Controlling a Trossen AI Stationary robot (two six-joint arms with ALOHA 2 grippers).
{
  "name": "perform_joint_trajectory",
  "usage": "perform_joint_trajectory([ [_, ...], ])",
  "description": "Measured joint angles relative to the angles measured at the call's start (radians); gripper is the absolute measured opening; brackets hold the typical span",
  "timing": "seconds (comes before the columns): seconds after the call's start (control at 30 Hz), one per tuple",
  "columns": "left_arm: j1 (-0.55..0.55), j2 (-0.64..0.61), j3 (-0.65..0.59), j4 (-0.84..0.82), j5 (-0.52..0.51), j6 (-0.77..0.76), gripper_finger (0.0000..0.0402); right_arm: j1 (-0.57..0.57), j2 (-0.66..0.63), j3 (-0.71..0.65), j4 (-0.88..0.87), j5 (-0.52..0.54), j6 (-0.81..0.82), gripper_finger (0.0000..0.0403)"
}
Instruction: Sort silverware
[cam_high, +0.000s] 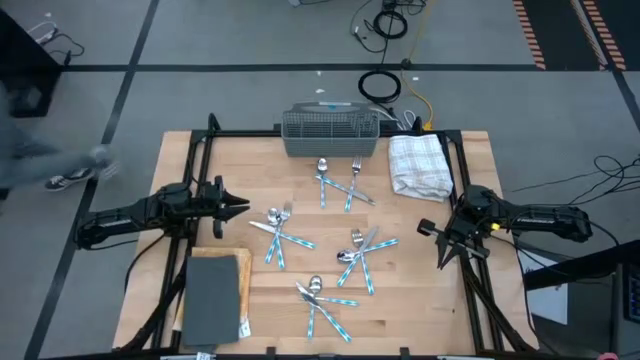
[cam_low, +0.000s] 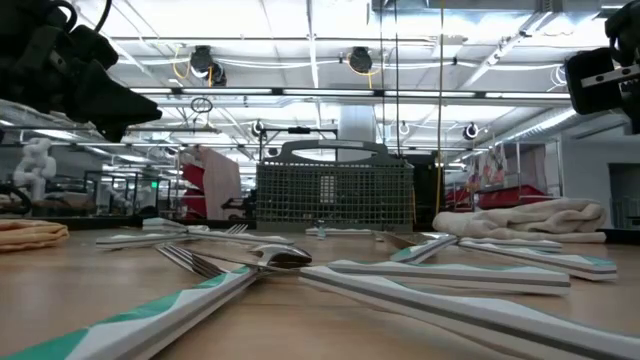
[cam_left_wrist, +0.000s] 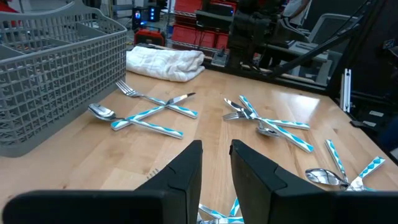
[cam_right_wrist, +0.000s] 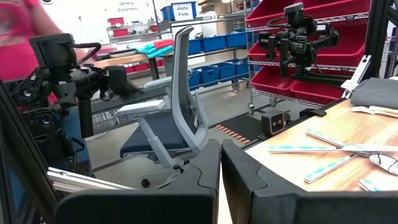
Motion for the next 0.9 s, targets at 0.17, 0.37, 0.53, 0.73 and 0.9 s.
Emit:
perform_joint_trajectory([
  [0.17,0.0,0.0,0.0,0.0,0.0,0.0,0.009,0.0,0.0,0.0,0.0,0.0,0.0,0.0009],
  [0.37,0.0,0.0,0.0,0.0,0.0,0.0,0.009,0.0,0.0,0.0,0.001,0.006,-0.008,0.0009],
  [0.53,0.0,0.0,0.0,0.0,0.0,0.0,0.009,0.0,0.0,0.0,0.011,0.252,-0.171,0.0009],
  [0.73,0.0,0.0,0.0,0.0,0.0,0.0,0.009,0.0,0.0,0.0,0.01,0.349,-0.139,0.0009],
  [0.9,0.0,0.0,0.0,0.0,0.0,0.0,0.009,-0.001,0.004,0.0,0.002,0.617,0.033,0.0009],
])
